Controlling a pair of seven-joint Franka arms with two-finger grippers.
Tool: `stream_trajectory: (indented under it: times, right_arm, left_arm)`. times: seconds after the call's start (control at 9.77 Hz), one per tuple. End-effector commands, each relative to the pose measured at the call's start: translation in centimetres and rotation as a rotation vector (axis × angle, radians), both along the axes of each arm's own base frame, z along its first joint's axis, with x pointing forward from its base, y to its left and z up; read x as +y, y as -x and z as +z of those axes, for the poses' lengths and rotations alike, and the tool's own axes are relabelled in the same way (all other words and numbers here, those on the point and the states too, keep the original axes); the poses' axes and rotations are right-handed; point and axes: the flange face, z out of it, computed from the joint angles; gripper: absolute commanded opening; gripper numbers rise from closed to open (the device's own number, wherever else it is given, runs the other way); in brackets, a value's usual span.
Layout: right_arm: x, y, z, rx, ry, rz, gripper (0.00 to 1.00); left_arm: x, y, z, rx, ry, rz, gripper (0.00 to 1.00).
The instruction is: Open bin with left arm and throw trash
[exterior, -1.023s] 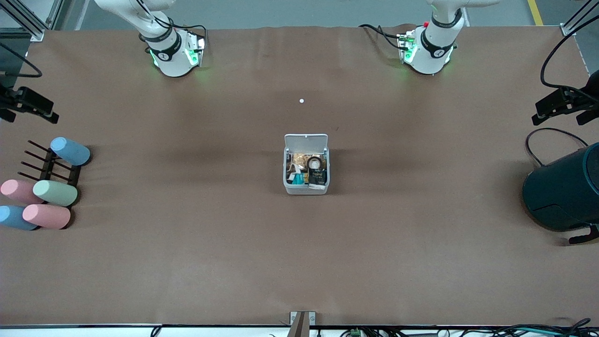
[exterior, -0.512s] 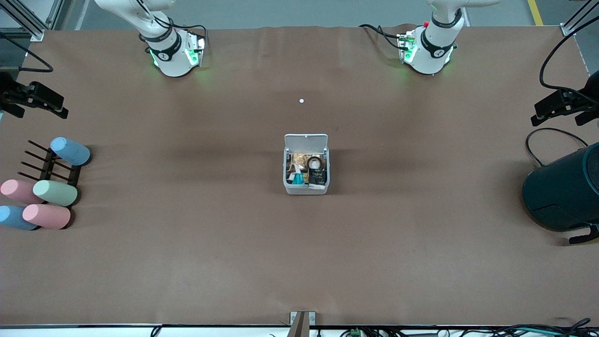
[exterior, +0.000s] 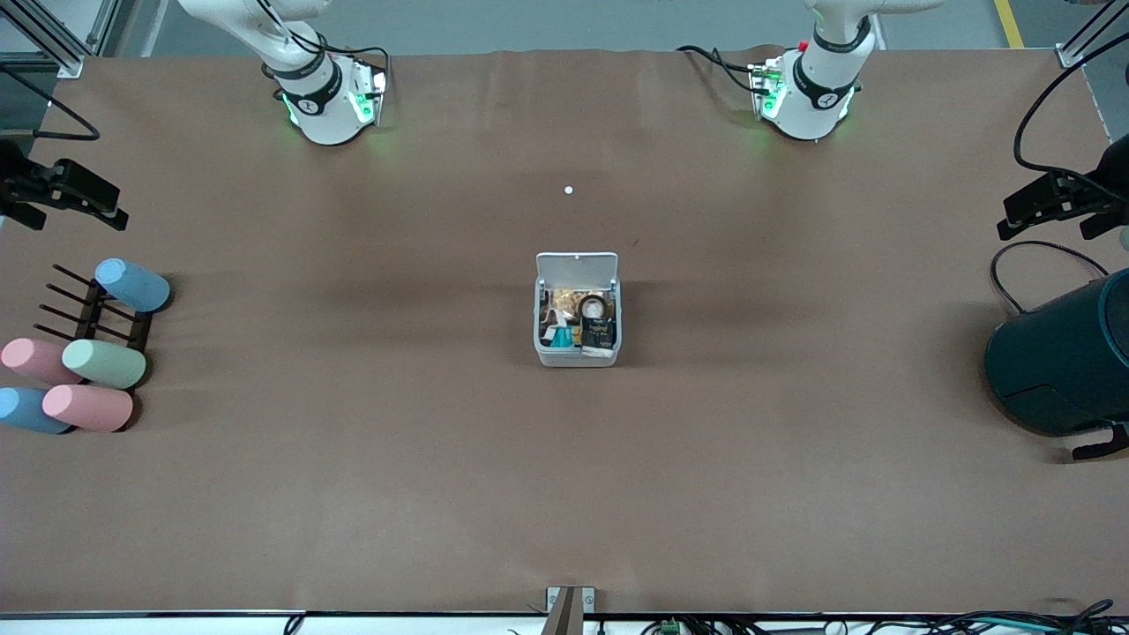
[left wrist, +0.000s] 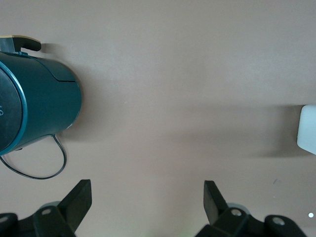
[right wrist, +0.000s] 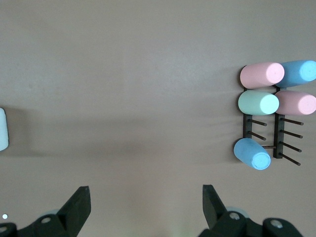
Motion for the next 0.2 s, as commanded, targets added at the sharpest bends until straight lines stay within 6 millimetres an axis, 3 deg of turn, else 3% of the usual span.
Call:
stream_trajectory:
  times: [0.0, 0.1]
  right_arm:
    - [-0.44, 0.07, 0.08, -0.005, -0.024, 0.016, 1.0]
    - [-0.36, 0.08, 0.07, -0.003, -0.024, 0.017, 1.0]
  left_arm:
    - [-0.31, 0.14, 1.65, -0.026, -0.016, -0.007, 1.0]
    - [-0.31, 0.15, 2.01, -0.033, -0.016, -0.009, 1.0]
